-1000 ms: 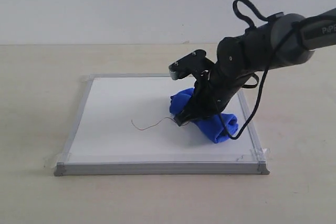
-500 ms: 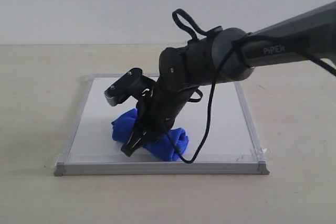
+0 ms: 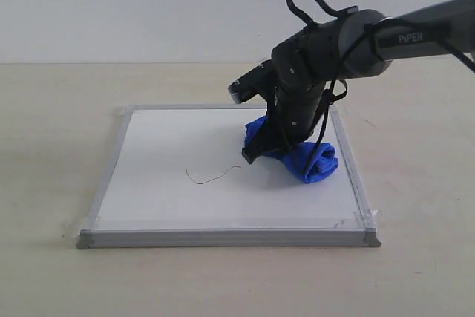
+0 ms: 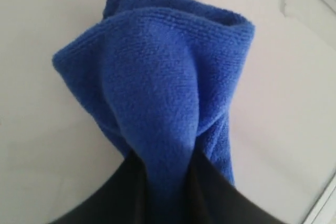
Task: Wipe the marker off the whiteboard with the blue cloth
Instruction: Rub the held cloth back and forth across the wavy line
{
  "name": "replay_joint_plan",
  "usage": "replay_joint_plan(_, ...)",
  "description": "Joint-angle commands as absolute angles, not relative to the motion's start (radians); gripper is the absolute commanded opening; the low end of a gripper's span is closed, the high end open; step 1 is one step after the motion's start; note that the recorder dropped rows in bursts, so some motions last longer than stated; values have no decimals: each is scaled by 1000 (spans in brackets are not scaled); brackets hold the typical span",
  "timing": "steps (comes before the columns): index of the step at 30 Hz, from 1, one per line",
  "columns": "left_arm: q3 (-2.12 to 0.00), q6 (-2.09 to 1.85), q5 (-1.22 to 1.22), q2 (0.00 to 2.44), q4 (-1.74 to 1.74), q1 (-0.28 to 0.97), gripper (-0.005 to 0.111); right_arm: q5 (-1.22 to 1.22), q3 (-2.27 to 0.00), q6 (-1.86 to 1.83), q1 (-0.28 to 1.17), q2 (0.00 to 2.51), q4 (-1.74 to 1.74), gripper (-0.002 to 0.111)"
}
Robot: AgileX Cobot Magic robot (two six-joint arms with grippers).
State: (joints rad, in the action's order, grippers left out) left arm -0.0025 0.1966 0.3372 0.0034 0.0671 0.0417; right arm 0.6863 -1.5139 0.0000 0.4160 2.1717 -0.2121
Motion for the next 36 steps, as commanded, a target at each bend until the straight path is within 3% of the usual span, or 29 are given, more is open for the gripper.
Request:
replay_joint_plan(1,0,202,330,0,64,40,4,729,-1509,-341,491,2201,144,0)
replay_joint_plan(5,0,202,330,0,64,40,4,772,-1512,-708,564,2202,546,0)
replay_joint_plan(8,0,202,330,0,64,40,4,780,-1536,-743,566,2208,568,0)
replay_joint_plan(18,0,202,330,0,64,40,4,670,-1560,80,489,2211,-274,0)
replay_joint_plan(21,0,202,330,0,64,40,4,663,-1561,-45,518,2224,-150,0)
replay_joint_plan(25,0,202,330,0,64,40,4,727,-1601,-662,607,2256,528,0)
replay_joint_plan(27,0,202,330,0,64,40,4,745,-1632,-744,614,2261,600,0)
replay_joint_plan(30,0,202,330,0,64,40,4,686,-1670,-592,596,2278,457,0)
replay_joint_plan(36,0,202,330,0,64,40,4,760,-1731,116,529,2348,-319,0)
